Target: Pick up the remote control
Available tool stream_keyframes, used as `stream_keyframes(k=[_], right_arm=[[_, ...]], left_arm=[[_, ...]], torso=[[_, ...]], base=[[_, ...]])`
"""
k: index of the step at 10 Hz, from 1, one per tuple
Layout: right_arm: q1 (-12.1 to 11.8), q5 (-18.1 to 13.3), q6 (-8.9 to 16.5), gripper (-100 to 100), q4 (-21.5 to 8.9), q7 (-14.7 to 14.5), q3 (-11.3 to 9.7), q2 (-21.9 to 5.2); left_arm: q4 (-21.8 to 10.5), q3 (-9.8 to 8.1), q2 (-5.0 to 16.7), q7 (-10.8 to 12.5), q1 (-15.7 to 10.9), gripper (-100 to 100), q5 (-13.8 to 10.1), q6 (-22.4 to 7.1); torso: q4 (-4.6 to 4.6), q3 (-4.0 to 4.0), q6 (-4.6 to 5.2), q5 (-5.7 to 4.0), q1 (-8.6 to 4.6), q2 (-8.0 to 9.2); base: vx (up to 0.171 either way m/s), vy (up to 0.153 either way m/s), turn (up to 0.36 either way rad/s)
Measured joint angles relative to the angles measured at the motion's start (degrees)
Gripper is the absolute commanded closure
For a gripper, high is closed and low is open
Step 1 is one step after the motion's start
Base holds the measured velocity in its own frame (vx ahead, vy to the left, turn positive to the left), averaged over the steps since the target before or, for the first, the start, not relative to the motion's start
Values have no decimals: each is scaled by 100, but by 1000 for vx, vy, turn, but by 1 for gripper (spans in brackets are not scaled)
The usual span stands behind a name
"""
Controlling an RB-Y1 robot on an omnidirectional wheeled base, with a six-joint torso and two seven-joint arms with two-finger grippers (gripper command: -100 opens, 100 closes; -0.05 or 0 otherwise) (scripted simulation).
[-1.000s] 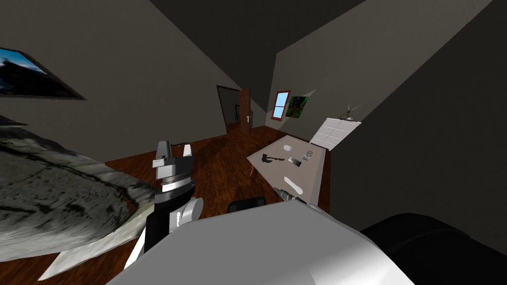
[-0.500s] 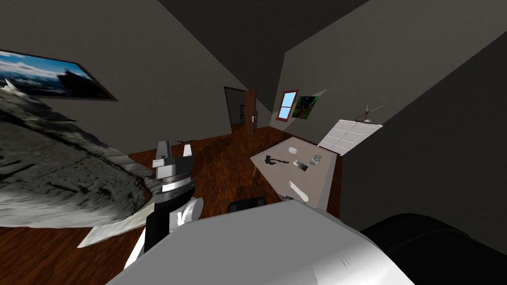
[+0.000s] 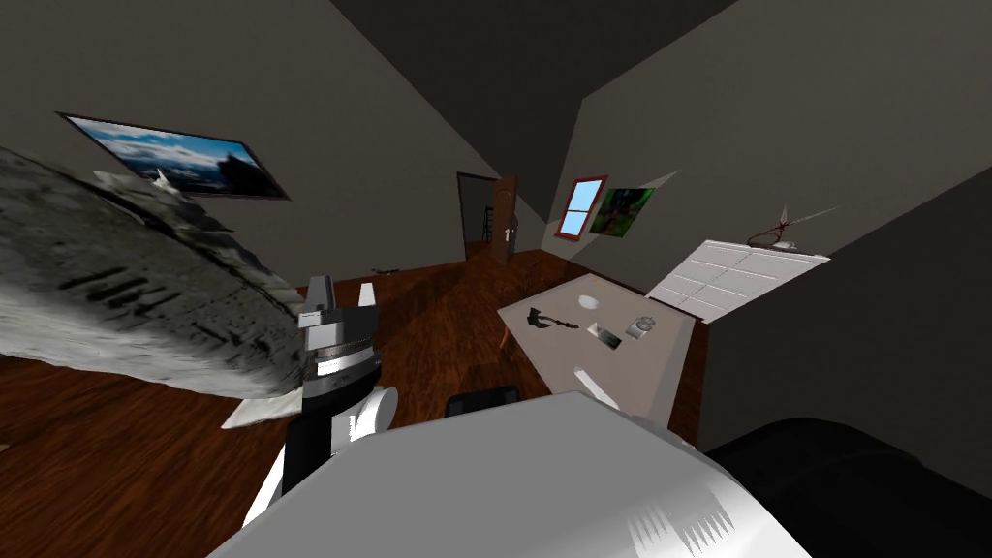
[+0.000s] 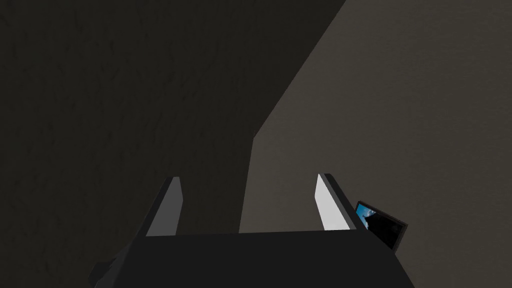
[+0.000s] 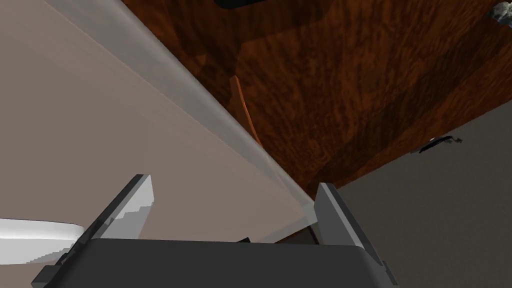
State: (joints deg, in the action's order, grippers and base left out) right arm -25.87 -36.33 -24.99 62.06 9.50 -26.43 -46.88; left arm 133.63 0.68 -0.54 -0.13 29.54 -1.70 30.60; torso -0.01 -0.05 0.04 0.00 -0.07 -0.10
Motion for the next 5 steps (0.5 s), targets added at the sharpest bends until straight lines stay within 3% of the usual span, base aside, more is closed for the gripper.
stream_keyframes(k=[1, 3, 5], right_arm=[[60, -55, -50, -100, -281, -21, -15, 11], [-24, -290, 7, -100, -523, 26, -192, -221], [37, -460, 21, -100, -859, 79, -343, -332]], left_arm=[[0, -1, 0, 0, 1, 0, 0, 0], [0, 0, 0, 0, 0, 0, 0, 0], [0, 0, 0, 0, 0, 0, 0, 0]], torso=[[-1, 0, 6, -1, 0, 1], [-1, -2, 2, -1, -6, -4], [0, -1, 2, -1, -5, -1]], base=[[28, -30, 245], [30, -38, 233], [20, -39, 181]])
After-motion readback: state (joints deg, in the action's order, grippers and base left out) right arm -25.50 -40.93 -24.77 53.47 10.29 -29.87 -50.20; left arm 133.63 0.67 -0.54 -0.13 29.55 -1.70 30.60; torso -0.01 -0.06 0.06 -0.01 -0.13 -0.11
